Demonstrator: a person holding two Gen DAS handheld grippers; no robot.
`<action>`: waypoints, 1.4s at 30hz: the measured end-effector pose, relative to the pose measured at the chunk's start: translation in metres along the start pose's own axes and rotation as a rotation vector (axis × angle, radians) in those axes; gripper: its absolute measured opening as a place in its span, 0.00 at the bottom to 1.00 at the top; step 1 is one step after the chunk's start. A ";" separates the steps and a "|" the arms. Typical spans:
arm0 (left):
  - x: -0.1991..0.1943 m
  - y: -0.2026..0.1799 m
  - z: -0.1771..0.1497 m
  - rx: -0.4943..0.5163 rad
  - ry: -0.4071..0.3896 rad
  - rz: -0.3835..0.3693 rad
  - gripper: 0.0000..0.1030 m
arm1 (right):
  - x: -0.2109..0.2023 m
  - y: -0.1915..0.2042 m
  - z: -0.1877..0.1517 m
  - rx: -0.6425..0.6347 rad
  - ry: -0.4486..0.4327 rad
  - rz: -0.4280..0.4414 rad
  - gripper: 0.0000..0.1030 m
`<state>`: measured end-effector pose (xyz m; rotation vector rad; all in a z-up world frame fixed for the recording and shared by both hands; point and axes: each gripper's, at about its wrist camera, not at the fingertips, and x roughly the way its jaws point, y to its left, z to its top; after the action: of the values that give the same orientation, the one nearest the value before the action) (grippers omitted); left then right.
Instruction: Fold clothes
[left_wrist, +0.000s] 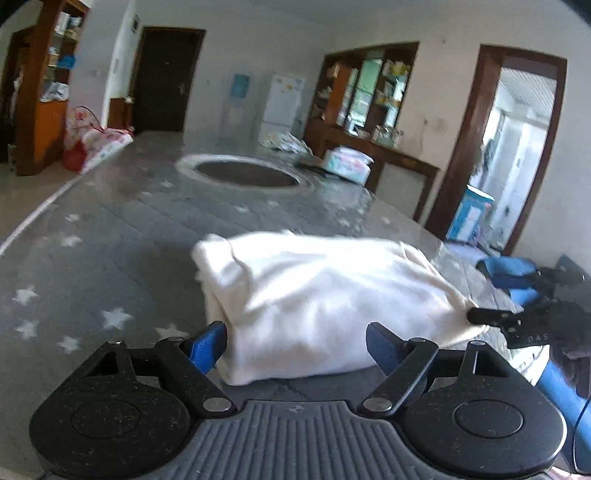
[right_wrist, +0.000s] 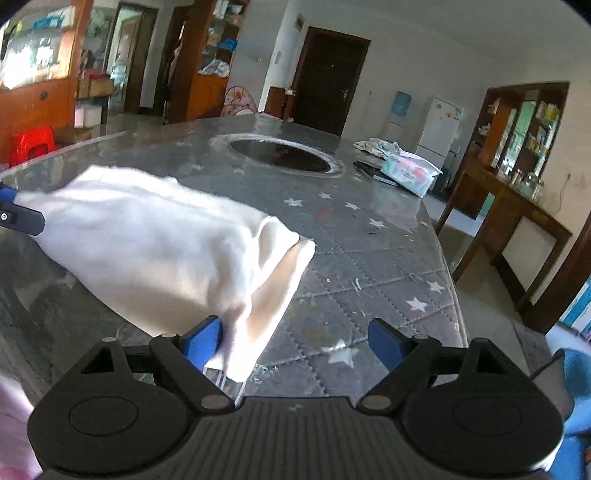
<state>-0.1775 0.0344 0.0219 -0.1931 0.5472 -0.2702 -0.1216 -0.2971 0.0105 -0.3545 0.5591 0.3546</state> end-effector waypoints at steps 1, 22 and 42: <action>-0.005 0.002 0.003 -0.012 -0.013 0.001 0.82 | -0.004 -0.001 0.001 0.009 -0.014 -0.003 0.85; 0.070 -0.017 0.027 0.038 0.046 0.063 0.34 | 0.050 0.033 0.022 0.098 -0.085 0.342 0.67; 0.085 -0.047 0.016 0.148 0.036 0.105 0.81 | 0.051 0.011 0.012 0.239 -0.114 0.506 0.84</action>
<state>-0.1088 -0.0338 0.0064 -0.0159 0.5688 -0.2110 -0.0803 -0.2710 -0.0115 0.0444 0.5686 0.7820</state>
